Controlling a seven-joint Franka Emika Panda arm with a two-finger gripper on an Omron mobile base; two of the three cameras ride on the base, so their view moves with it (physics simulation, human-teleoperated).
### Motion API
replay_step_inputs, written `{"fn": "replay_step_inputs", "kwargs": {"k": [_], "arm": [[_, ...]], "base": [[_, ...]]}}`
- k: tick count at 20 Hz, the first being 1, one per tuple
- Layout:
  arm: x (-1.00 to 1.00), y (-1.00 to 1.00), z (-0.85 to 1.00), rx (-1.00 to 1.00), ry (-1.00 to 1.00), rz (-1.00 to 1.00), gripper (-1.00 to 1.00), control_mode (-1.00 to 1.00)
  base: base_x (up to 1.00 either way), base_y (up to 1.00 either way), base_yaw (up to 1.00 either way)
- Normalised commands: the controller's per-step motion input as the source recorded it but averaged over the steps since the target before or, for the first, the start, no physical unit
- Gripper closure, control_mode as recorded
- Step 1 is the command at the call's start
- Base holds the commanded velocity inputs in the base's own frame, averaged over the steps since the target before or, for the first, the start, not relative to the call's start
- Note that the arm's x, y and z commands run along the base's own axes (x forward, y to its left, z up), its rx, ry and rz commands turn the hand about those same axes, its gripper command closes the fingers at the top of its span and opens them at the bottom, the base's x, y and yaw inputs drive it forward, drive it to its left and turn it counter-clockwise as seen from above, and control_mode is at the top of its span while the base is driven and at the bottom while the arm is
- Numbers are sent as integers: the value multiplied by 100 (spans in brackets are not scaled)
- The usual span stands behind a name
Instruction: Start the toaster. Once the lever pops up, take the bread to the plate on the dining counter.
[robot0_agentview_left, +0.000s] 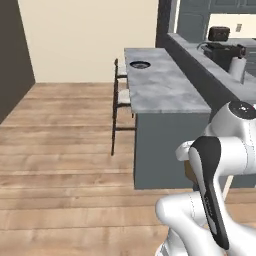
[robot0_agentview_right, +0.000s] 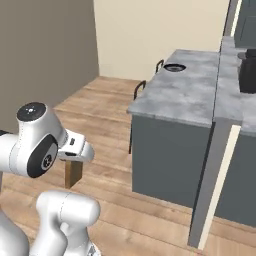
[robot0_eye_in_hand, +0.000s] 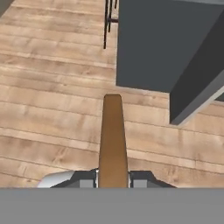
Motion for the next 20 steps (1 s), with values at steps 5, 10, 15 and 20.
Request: {"fn": "replay_step_inputs", "kwargs": {"k": [5, 10, 15, 20], "arm": [[0, 0, 0, 0, 0, 0, 100, 100], [0, 0, 0, 0, 0, 0, 100, 100], [0, 0, 0, 0, 0, 0, 100, 100], [0, 0, 0, 0, 0, 0, 100, 100]], "base": [[58, 100, -59], [64, 100, -56], [64, 100, -57], [60, 100, -57]]}}
